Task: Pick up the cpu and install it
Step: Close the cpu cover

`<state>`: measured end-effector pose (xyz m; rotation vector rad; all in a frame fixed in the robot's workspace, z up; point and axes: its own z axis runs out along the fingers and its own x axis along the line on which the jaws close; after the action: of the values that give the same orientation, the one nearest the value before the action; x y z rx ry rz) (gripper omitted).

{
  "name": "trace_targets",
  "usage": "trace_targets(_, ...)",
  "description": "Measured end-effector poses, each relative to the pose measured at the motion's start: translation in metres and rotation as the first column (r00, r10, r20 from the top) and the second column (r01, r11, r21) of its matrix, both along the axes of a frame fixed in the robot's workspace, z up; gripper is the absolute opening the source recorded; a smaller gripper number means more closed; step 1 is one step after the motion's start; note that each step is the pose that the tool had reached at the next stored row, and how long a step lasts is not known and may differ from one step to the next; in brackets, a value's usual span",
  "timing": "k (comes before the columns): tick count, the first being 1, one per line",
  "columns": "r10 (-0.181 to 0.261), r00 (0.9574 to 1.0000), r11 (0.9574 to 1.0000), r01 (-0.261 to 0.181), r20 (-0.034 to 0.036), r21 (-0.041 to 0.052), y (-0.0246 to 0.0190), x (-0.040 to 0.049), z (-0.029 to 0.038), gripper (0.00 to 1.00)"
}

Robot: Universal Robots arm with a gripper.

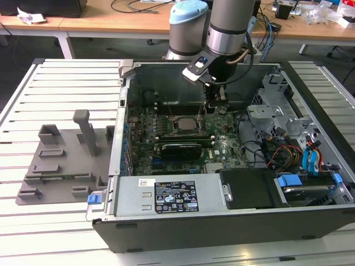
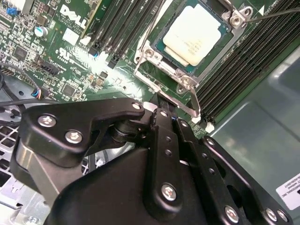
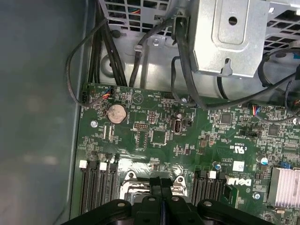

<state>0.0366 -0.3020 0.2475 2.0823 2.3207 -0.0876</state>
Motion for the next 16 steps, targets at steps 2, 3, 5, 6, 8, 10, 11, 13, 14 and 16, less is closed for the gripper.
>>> trace_targets(2, 0.000, 1.0000, 1.0000, 0.000, -0.0001, -0.0001, 0.0000, -0.0028, -0.0001, 0.11)
trace_targets(3, 0.000, 1.0000, 1.0000, 0.000, 0.0000, 0.0000, 0.0000, -0.0048, -0.0002, 0.11)
trace_targets(5, 0.000, 1.0000, 1.0000, 0.000, 0.0000, 0.0001, 0.0000, -0.0072, -0.0003, 0.11)
trace_targets(6, 0.000, 1.0000, 1.0000, 0.000, 0.0000, 0.0001, 0.0000, -0.0080, -0.0003, 0.11)
trace_targets(8, 0.000, 1.0000, 1.0000, 0.000, 0.0000, 0.0000, 0.0000, -0.0108, -0.0005, 0.11)
trace_targets(10, 0.000, 1.0000, 1.0000, 0.000, 0.0000, 0.0000, 0.0000, -0.0150, -0.0007, 0.11)
trace_targets(11, 0.000, 1.0000, 1.0000, 0.000, 0.0000, 0.0001, 0.0000, -0.0165, -0.0008, 0.11)
trace_targets(13, 0.000, 1.0000, 1.0000, 0.000, 0.0000, 0.0000, 0.0000, -0.0194, -0.0010, 0.11)
trace_targets(14, 0.000, 1.0000, 1.0000, 0.000, -0.0001, 0.0000, 0.0000, -0.0204, -0.0011, 0.11)
trace_targets(16, 0.000, 1.0000, 1.0000, 0.000, 0.0000, 0.0000, 0.0000, -0.0238, -0.0013, 0.11)
